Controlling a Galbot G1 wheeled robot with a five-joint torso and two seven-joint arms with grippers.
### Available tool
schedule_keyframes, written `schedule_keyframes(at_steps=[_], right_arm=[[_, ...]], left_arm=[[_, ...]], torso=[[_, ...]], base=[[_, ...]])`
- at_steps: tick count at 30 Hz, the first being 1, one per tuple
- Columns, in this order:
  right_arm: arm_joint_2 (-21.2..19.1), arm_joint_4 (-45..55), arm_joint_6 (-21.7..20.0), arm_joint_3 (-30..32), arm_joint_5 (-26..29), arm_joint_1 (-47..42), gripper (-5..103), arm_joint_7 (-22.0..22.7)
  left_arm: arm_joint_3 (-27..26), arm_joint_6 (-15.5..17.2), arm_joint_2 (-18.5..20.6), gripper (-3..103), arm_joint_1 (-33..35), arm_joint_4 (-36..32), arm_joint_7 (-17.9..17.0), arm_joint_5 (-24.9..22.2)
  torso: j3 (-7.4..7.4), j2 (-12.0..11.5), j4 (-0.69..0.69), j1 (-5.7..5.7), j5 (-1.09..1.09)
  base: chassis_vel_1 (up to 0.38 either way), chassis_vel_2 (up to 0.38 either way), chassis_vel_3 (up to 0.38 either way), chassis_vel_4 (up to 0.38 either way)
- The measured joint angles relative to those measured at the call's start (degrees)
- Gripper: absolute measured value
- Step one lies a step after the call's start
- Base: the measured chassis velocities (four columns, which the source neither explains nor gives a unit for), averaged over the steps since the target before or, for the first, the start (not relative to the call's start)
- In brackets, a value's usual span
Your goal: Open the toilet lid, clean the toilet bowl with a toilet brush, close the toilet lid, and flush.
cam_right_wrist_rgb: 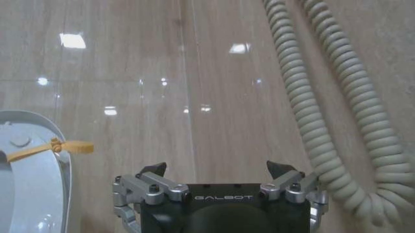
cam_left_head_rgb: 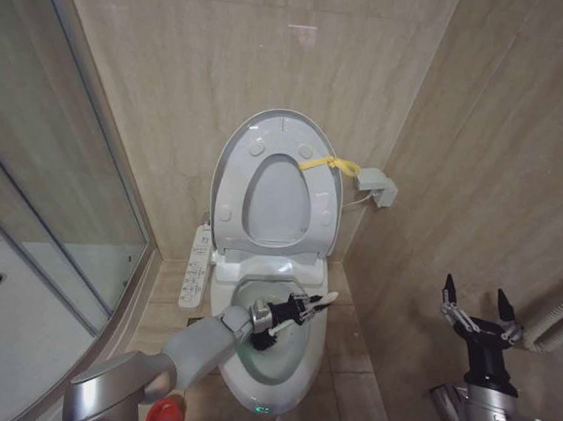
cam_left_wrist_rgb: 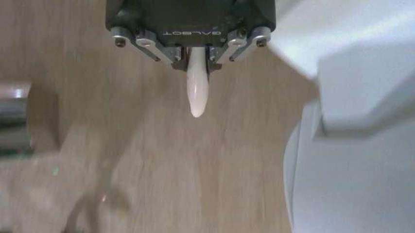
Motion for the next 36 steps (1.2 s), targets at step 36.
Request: schedule_keyframes(at_steps=[36], right_arm=[[-0.17, 0.83, 0.35, 2.32, 0.58, -2.02, 100, -0.24]], left_arm=[[4.6, 0.86, 3.95, 19, -1.17, -6.8, -1.07, -3.81]], torso=[[0.0, 0.0, -0.03, 0.0, -0.04]], base=[[0.002, 0.001, 0.001, 0.0]])
